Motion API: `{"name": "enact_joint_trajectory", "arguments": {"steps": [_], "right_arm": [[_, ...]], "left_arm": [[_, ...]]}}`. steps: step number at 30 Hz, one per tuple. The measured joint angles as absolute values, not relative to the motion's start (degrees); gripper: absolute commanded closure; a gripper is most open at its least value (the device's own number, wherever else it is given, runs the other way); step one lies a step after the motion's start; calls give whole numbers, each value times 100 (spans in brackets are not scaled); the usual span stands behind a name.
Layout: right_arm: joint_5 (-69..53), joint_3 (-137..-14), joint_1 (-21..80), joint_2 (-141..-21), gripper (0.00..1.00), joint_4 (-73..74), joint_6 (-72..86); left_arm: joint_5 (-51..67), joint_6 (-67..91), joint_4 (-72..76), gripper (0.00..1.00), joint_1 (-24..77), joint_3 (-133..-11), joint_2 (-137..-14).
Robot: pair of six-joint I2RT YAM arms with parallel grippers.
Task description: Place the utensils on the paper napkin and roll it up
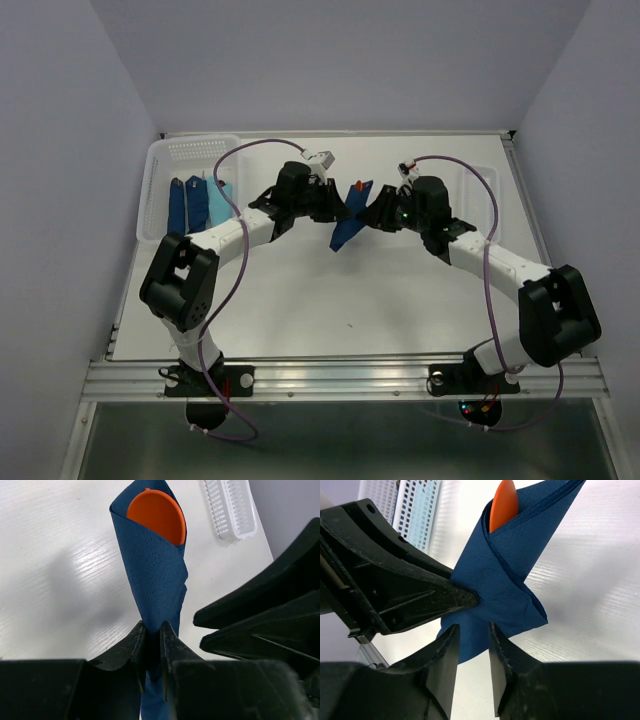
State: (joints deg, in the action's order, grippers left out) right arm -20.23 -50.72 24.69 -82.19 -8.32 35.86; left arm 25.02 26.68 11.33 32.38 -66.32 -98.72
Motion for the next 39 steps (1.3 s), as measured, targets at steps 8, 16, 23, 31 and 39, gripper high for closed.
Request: {"name": "enact_joint_trajectory", "arguments": {"steps": [8,16,23,31,39], "right_arm": [[-2211,-5061,2464,-8576,57,-1133,3651],[-2390,-4799,2220,-8573,54,-1688,3972],[-2635,-4694,2171,-8597,53,-2082,4095],[-3057,-4567,2117,-8742,52,-2823,4097],[-3568,-4182,2102,-8772,52,-3795,4204]], "left_arm": [[2803,2694,1135,100,3205,-6632,-9776],[3131,2801,1275,100,3085,-6622,-9762],[3413,2915,1406,100,3063,-6598,-9754],[3575,2947,1450,100,2987,-6598,-9655],[3813,3015,1518,100,2976,-6598,-9655]]}}
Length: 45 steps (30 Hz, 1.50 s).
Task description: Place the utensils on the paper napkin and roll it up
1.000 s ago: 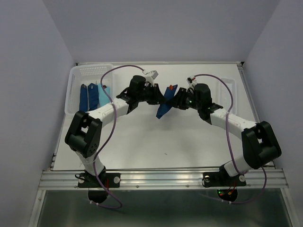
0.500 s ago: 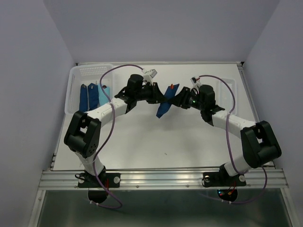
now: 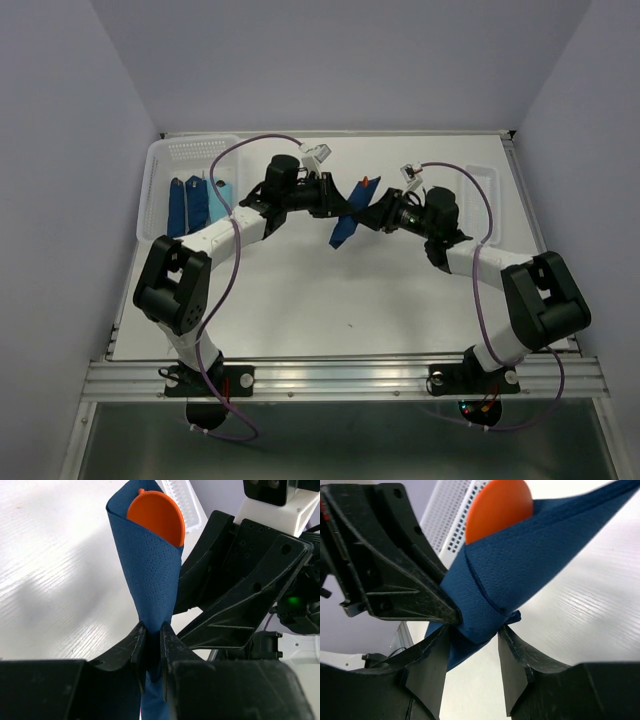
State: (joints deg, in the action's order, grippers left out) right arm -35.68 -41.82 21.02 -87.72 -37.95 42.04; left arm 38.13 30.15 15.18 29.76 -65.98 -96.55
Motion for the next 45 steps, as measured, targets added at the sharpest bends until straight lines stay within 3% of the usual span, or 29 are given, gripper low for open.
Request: {"name": "enact_joint_trajectory", "arguments": {"steps": [10,18,28,31,34,35,37,38,42,45], "right_arm": [[-3883,-4027,2073,-8785,54,-4746,4484],[-3922,-4027,2036,-8816,80,-4860,4530],[-3966,-4027,2029,-8816,98,-4915,4552],[-4012,-4027,2027,-8816,99,-4908,4550],[-4053,-4027,2018,-8814,99,-4897,4532],[-4069,-4027,2014,-8814,99,-4893,4525],[-4121,-4027,2005,-8814,99,-4884,4523],[-4191,-4027,2003,-8814,99,-4880,4515],[-4447,-4051,1999,-8807,99,-4886,4482],[-4646,-4110,1999,-8807,99,-4847,4434]], "left_arm": [[4141,3100,1728,100,2928,-6598,-9631],[4211,3133,1765,100,2875,-6595,-9603],[4289,3159,1826,100,2842,-6580,-9598],[4303,3155,1822,100,2840,-6558,-9581],[4324,3131,1802,83,2840,-6558,-9579],[4329,3118,1796,65,2842,-6558,-9579],[4338,3076,1769,42,2842,-6558,-9570],[4338,3015,1743,22,2840,-6558,-9555],[4351,2943,1625,4,2823,-6558,-9472],[4362,2888,1533,1,2777,-6558,-9351]]}}
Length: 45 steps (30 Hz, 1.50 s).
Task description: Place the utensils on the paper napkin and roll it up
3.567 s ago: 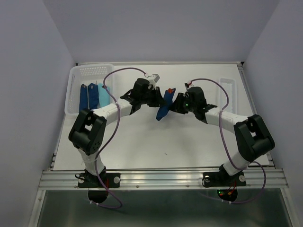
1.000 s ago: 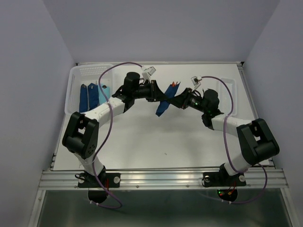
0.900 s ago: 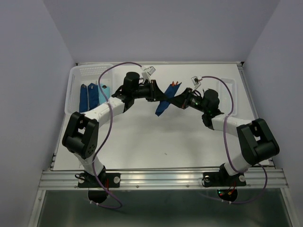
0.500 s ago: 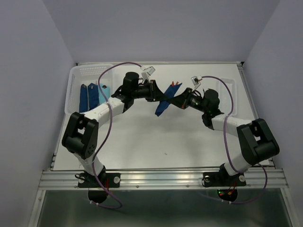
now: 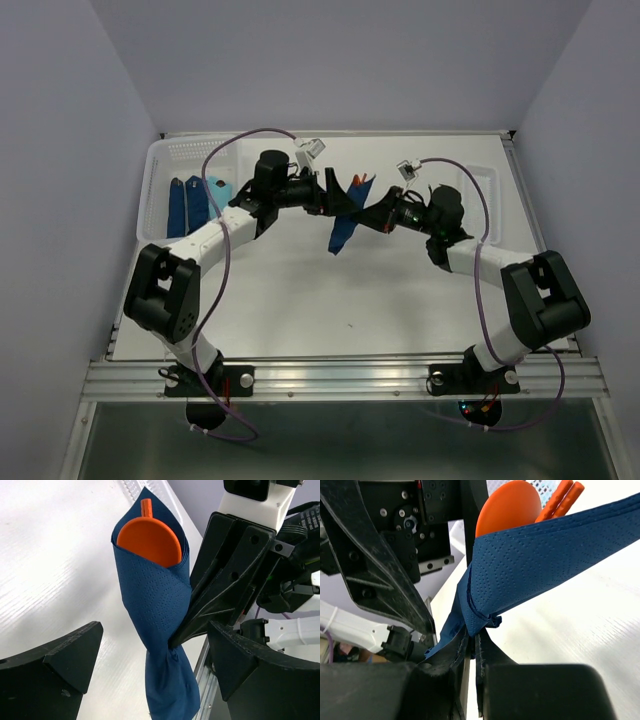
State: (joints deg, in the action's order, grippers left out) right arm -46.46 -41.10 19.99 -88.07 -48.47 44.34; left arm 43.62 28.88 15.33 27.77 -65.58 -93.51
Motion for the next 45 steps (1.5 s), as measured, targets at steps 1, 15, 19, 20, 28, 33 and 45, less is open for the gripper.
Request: {"name": "enact_joint_trajectory", "arguments": {"steps": [1,15,19,20,28,33,45], "right_arm": [[-4709,-4147,1999,-8807,99,-4823,4403],[-5767,-5120,1999,-8816,99,-3592,3236],[-5859,-5247,1999,-8871,99,-3420,3079],[-5876,-5256,1999,-8877,99,-3378,3057],[-5922,-5258,1999,-8925,99,-3277,2993],[-5966,-5275,1994,-8925,99,-3293,2976],[-6003,-5280,1984,-8925,99,-3297,2980]], "left_arm": [[4375,2871,1511,1,2755,-6558,-9306],[5142,3122,1938,1,2523,-6287,-9091],[5354,3286,2180,8,2569,-6224,-9105],[5395,3330,2257,13,2576,-6208,-9105],[5636,3684,2768,41,2604,-6108,-9133],[5640,3793,2851,55,2602,-6053,-9179],[5655,3892,2930,88,2576,-6047,-9218]]}}
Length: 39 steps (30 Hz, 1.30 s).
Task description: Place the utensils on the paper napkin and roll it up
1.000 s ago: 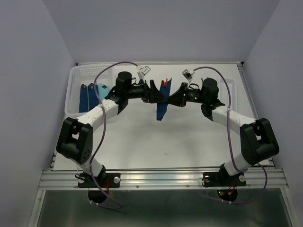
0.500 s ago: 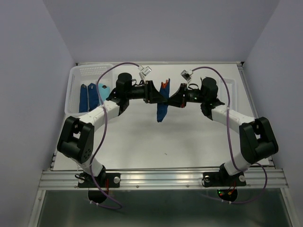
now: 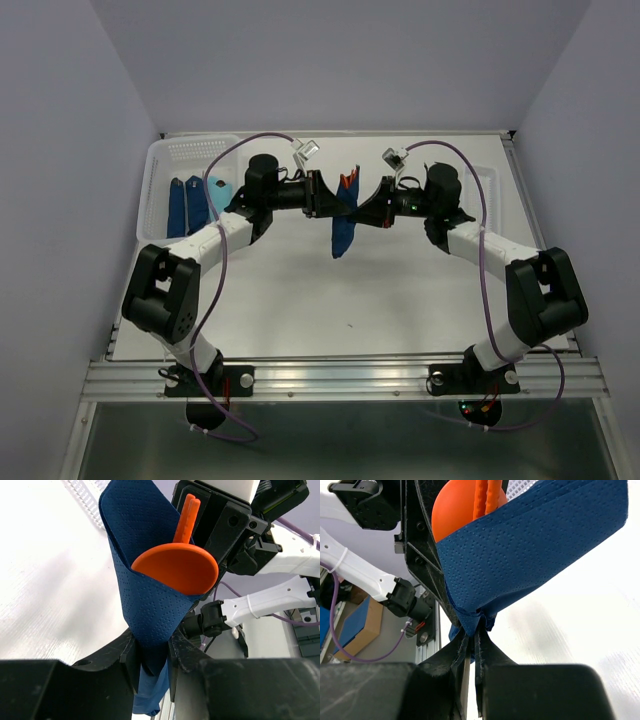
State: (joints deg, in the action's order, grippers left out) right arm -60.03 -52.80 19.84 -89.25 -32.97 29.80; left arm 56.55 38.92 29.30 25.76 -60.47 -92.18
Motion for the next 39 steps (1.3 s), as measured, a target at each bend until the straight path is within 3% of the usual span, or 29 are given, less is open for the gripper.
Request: {"name": "enact_joint_trajectory", "arguments": {"steps": [3,10,20,25,36,39], "right_arm": [[-6003,-5280,1984,-8925,99,-3297,2982],[-6042,-5280,1955,-8930,98,-3297,3020],[-5994,-5277,1953,-8890,61,-3098,2989],[-5896,-5277,1946,-8687,59,-2882,2910],[-5231,-5308,1841,-8082,32,-1959,2414],[-4565,-5555,1785,-7950,31,-1387,2165]], "left_arm": [[5662,3913,2965,100,2576,-6047,-9244],[5669,3986,3100,100,2576,-6047,-9306],[5502,4150,3190,100,2561,-6045,-9465],[5457,4150,3192,100,2567,-6045,-9467],[5398,4007,2950,100,2536,-6045,-9467],[5391,3920,2816,100,2499,-6045,-9467]]}}
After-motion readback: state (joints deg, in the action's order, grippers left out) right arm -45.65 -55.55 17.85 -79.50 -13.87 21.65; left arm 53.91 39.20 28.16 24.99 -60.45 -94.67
